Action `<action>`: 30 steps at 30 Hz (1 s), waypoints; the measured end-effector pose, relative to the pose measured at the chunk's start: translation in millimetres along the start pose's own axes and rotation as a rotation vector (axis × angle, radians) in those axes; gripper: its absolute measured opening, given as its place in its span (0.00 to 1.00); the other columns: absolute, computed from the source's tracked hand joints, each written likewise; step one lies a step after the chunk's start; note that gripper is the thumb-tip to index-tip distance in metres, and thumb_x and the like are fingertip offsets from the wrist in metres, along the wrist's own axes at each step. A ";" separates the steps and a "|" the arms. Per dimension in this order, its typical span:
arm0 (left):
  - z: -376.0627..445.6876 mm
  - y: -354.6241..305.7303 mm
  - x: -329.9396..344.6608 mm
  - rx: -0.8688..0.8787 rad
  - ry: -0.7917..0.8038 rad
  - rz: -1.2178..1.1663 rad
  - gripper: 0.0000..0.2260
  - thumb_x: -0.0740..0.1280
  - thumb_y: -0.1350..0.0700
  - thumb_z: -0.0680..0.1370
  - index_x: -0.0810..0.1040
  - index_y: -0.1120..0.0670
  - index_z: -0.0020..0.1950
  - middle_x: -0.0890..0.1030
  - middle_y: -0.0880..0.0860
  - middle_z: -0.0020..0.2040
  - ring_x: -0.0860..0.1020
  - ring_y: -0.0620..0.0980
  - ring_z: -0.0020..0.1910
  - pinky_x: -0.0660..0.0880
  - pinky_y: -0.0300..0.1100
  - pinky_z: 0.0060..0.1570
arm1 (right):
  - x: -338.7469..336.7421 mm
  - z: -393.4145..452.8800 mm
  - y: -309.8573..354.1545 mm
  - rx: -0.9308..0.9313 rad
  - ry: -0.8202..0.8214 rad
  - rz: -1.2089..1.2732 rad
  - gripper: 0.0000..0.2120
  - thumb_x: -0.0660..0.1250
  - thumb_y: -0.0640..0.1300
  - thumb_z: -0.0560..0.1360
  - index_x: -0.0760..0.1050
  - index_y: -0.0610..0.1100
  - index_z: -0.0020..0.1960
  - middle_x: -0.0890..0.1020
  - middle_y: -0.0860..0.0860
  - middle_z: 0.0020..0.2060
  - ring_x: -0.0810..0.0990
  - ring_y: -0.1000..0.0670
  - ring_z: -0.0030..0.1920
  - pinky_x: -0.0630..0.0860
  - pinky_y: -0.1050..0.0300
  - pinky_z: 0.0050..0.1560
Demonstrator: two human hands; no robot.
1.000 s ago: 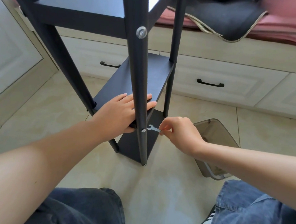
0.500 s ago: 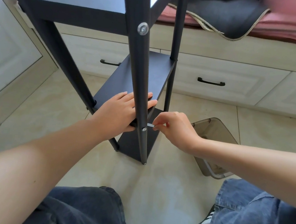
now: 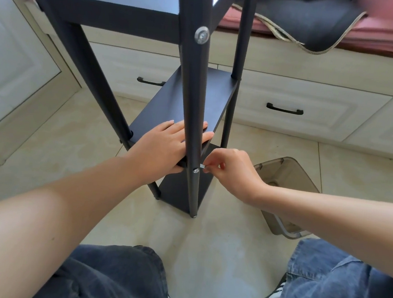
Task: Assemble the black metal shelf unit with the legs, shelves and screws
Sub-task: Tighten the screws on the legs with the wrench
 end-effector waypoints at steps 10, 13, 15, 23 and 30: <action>0.2 1.1 -2.2 -0.018 0.010 -0.026 0.39 0.81 0.53 0.69 0.68 0.53 0.77 0.71 0.56 0.76 0.71 0.60 0.73 0.72 0.58 0.67 | 18.4 2.3 -0.4 0.045 0.062 0.032 0.06 0.66 0.35 0.77 0.82 0.43 0.48 0.85 0.52 0.42 0.82 0.53 0.43 0.80 0.54 0.50; 0.2 0.6 -4.1 -0.020 0.001 -0.029 0.40 0.82 0.55 0.66 0.70 0.54 0.76 0.73 0.56 0.74 0.72 0.60 0.72 0.75 0.58 0.64 | 19.2 2.2 1.9 0.064 0.061 0.065 0.10 0.66 0.34 0.77 0.79 0.48 0.44 0.80 0.58 0.36 0.77 0.59 0.38 0.76 0.61 0.45; 0.3 -0.1 -4.9 -0.017 -0.001 -0.027 0.40 0.82 0.55 0.66 0.71 0.54 0.76 0.73 0.57 0.74 0.73 0.59 0.72 0.76 0.57 0.63 | 20.9 2.6 1.2 0.077 0.063 0.085 0.09 0.66 0.34 0.77 0.80 0.46 0.44 0.79 0.57 0.36 0.77 0.59 0.38 0.75 0.62 0.44; 0.7 -1.0 -6.1 -0.016 -0.004 -0.051 0.38 0.81 0.55 0.68 0.70 0.54 0.76 0.74 0.57 0.73 0.73 0.60 0.72 0.75 0.57 0.64 | 19.8 2.0 -1.4 0.068 0.061 0.140 0.10 0.69 0.35 0.76 0.78 0.48 0.42 0.79 0.59 0.35 0.77 0.62 0.37 0.71 0.72 0.40; 1.0 0.1 -3.5 -0.030 0.022 -0.076 0.37 0.80 0.54 0.70 0.69 0.54 0.77 0.71 0.56 0.76 0.70 0.60 0.74 0.72 0.59 0.67 | 8.0 -4.7 -13.2 0.071 0.043 0.110 0.10 0.66 0.34 0.78 0.76 0.48 0.45 0.85 0.52 0.40 0.79 0.63 0.39 0.70 0.75 0.41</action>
Point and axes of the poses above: each hand's wrist, its own z-axis towards the middle knuckle, its own x-axis out of the palm, y = z × x, the point moved 10 cm from there along z, towards the middle knuckle
